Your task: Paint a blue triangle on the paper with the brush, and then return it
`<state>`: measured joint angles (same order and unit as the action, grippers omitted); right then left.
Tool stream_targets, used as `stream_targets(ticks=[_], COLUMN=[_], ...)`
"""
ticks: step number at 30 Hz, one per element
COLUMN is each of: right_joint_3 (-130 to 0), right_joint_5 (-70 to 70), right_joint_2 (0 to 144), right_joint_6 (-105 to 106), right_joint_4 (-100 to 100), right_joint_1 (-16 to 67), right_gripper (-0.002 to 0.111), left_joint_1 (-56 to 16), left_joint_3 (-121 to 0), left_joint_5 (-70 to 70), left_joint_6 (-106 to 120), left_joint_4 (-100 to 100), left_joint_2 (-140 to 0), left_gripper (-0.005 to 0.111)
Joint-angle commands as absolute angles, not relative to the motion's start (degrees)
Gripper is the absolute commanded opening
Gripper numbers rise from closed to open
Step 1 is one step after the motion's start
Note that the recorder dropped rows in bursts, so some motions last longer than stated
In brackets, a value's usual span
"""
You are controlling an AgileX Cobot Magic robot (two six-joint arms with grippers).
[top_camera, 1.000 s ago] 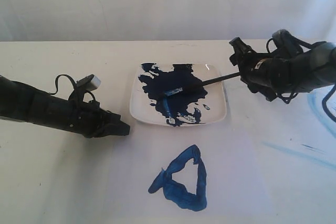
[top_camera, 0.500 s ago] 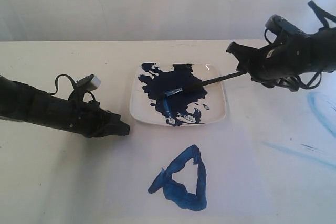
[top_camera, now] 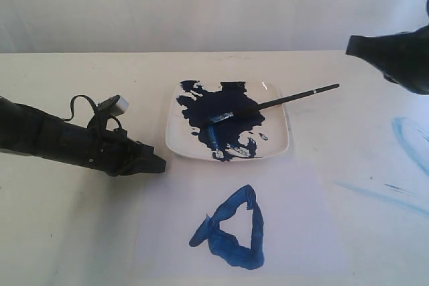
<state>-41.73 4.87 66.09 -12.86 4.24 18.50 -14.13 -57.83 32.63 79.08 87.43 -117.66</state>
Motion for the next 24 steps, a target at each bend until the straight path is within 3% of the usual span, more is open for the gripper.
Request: stream_targets(ticks=[1,15,24], right_joint_3=[-36.23,-23.53,-11.26], right_joint_5=[4.30,10.22,-4.19], right_joint_2=[56.43,33.90,19.19], right_joint_6=[-9.42,-2.63,-2.47], right_joint_4=[3.80,3.80,4.48], right_joint_1=[18.20,18.20,18.20], right_gripper=[0.000,0.000,0.000], left_joint_1=[-14.47,-14.47,-14.47], left_joint_3=[-57.46,-57.46,-57.46], left_joint_5=[32.56,32.56,32.56], left_joint_6=[78.45,78.45,78.45], left_joint_4=[87.40,87.40,87.40], left_joint_2=[-118.62,-118.62,-118.62], left_gripper=[0.000,0.000,0.000])
